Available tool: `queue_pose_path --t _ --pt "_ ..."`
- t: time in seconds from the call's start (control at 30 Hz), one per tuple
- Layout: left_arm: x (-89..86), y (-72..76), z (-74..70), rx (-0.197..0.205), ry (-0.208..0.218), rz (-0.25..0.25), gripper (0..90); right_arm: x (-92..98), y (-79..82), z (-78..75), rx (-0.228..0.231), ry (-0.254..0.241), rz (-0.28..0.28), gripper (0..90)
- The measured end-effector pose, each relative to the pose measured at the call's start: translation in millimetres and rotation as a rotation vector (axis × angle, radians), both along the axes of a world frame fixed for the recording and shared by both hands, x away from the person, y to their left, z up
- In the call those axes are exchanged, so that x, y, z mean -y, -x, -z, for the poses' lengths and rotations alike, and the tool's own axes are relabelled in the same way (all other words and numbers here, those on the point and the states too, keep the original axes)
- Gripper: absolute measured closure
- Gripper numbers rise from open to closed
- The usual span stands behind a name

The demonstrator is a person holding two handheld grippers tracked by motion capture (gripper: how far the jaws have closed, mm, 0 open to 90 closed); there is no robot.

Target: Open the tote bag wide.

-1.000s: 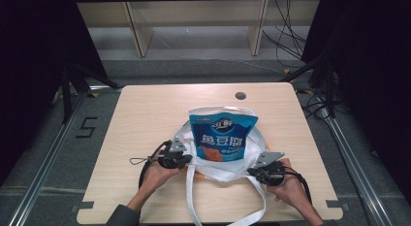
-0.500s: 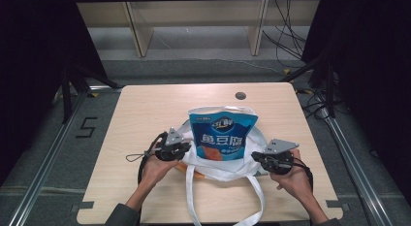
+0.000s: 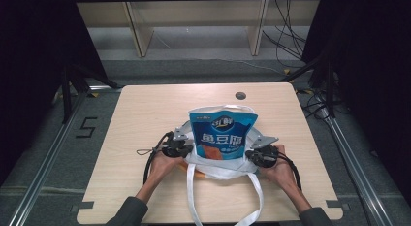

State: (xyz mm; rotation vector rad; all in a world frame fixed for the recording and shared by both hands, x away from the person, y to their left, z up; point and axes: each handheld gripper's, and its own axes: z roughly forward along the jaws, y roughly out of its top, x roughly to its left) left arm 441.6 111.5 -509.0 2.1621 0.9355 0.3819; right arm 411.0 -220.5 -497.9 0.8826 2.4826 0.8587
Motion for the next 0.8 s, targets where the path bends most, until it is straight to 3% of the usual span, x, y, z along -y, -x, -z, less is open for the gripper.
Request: queue_pose_path --t 0.23,0.27,0.43,0.6,0.67,0.8 --pt "-0.7 -17.2 2.0 -0.003 0.021 -0.034 87.5 -0.9 -25.3 3.1 0.012 -0.034 0.049 87.5" --pt "-1.0 -19.9 1.7 0.000 0.007 -0.032 87.5 -0.7 -27.9 2.7 0.007 -0.031 0.050 87.5" --pt "-1.0 -31.0 2.0 0.005 0.017 -0.044 87.4 -2.5 -41.5 3.3 0.016 -0.029 0.064 87.5" --pt "0.0 -36.3 1.2 0.005 0.008 -0.048 86.7 -2.7 -47.1 4.9 0.021 -0.050 0.076 87.2" --pt "-1.0 -35.6 0.9 0.009 0.009 -0.046 86.4 -1.2 -46.7 3.3 0.003 -0.050 0.074 86.9" --pt "-3.8 -34.8 0.3 0.018 0.012 -0.031 83.3 -0.3 -47.4 5.6 0.037 -0.074 0.075 85.1"
